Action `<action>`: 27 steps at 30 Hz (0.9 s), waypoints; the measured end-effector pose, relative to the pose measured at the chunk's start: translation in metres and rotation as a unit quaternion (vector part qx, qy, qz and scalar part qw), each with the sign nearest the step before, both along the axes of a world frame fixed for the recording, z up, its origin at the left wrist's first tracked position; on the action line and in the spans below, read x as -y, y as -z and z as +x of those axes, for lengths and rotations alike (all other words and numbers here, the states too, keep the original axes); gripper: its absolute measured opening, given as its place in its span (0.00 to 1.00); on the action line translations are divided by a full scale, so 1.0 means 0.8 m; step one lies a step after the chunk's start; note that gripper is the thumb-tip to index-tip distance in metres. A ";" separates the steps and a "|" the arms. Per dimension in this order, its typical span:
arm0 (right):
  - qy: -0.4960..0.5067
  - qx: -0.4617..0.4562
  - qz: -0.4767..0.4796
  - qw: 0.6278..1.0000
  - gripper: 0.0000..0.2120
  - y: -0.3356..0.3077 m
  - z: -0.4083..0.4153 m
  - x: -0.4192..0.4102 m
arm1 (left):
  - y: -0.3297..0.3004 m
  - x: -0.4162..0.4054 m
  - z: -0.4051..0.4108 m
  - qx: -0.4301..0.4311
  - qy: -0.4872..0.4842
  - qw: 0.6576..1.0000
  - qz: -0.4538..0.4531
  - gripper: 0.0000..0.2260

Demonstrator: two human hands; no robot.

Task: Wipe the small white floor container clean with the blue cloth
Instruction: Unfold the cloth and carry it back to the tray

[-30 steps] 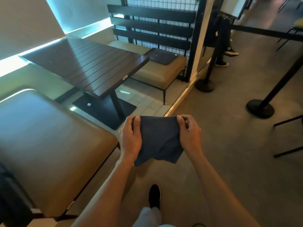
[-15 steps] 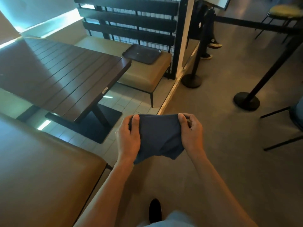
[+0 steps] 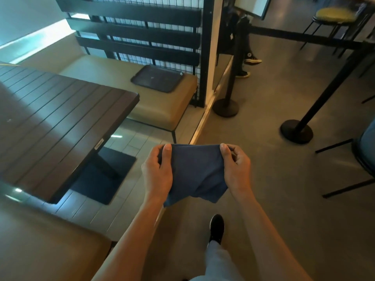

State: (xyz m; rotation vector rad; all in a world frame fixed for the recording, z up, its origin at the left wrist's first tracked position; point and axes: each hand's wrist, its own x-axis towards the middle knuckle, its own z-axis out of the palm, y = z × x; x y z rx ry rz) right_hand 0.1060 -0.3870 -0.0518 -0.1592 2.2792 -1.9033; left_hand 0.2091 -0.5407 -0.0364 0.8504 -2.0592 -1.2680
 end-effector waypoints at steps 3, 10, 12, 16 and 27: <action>-0.007 -0.002 0.003 1.000 0.11 -0.001 -0.068 0.009 | 0.000 0.007 -0.066 0.001 -0.006 1.000 0.003 0.10; -0.028 0.000 0.010 1.000 0.12 -0.016 -0.226 0.025 | -0.011 0.017 -0.219 -0.003 -0.029 0.999 0.017 0.12; -0.030 -0.001 0.007 1.000 0.13 -0.019 -0.263 0.030 | -0.018 0.019 -0.255 -0.007 -0.028 0.999 0.017 0.09; -0.026 0.005 0.007 1.000 0.14 -0.021 -0.329 0.039 | -0.028 0.028 -0.322 -0.015 -0.028 0.999 0.009 0.08; -0.029 -0.010 0.034 0.999 0.16 -0.009 -0.496 0.087 | -0.005 0.083 -0.488 -0.009 -0.043 0.999 0.018 0.09</action>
